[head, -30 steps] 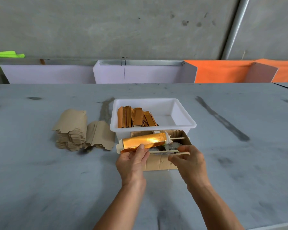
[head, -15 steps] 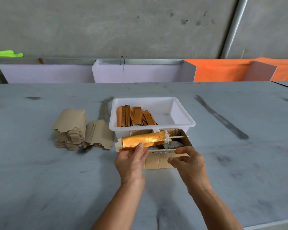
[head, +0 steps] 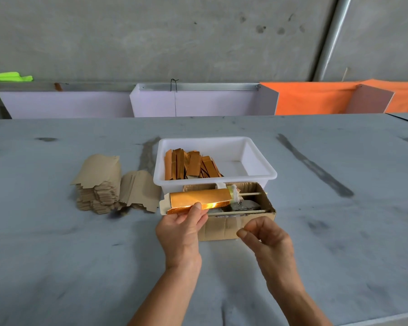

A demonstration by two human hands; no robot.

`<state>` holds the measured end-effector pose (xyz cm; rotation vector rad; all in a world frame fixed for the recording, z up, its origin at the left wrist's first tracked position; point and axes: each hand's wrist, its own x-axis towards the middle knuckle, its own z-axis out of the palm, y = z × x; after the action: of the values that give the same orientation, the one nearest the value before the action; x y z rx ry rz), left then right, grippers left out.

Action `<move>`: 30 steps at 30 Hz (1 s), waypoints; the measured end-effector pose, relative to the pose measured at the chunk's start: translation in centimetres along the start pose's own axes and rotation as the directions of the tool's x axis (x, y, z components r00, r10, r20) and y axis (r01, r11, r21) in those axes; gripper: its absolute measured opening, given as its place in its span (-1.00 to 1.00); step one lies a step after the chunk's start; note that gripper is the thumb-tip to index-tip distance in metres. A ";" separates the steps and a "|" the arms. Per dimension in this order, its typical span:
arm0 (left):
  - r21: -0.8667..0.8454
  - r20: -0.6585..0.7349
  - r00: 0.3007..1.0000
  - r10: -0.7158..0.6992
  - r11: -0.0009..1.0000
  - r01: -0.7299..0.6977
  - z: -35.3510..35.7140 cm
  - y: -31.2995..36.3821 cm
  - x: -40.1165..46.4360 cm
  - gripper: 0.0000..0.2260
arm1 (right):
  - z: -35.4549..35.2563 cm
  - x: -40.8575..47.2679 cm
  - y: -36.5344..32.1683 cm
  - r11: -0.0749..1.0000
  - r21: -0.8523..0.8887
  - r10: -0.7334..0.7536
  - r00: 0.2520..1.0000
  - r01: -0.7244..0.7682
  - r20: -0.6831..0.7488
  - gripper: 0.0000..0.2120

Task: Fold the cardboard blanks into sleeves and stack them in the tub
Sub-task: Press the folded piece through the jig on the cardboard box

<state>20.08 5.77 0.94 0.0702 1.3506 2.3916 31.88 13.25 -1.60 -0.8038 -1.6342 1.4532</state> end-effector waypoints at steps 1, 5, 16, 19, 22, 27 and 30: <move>-0.005 0.003 1.000 0.004 1.000 -0.004 0.0 0.1 -0.1 -0.91 | 0.2 -0.3 -0.5 0.999 0.047 -0.019 1.000 0.018 0.017 -0.79; -0.007 0.039 0.999 -0.011 1.000 0.011 -0.2 -0.3 -1.0 -0.90 | 1.2 -1.0 -1.9 0.979 0.192 -0.072 0.996 0.062 0.048 -0.78; 0.013 0.114 0.991 -0.069 0.998 0.068 -0.9 -1.1 -1.7 -0.94 | 3.5 -1.1 -3.0 0.961 0.271 -0.089 0.987 0.049 0.136 -0.90; 0.013 0.116 0.991 -0.067 0.998 0.066 -1.0 -1.0 -1.8 -0.93 | 3.8 -1.0 -3.0 0.971 0.239 -0.064 0.988 0.029 0.139 -0.86; 0.008 0.113 0.992 -0.061 0.998 0.060 -1.0 -0.9 -1.8 -0.93 | 4.1 -0.8 -2.8 0.978 0.211 -0.024 0.992 -0.002 0.120 -0.87; -0.002 0.093 0.993 -0.067 0.998 0.067 -1.1 -0.9 -1.6 -0.90 | 4.2 -0.5 -2.5 0.984 0.176 0.021 0.994 -0.039 0.104 -0.90; 0.006 0.081 0.994 -0.071 0.997 0.071 -1.2 -1.0 -1.6 -0.93 | 4.2 -0.5 -2.5 0.986 0.161 0.034 0.995 -0.049 0.094 -0.89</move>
<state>21.55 4.70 -0.26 0.1174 1.2976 2.3029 28.54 10.40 0.67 -0.6914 -1.5492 1.6505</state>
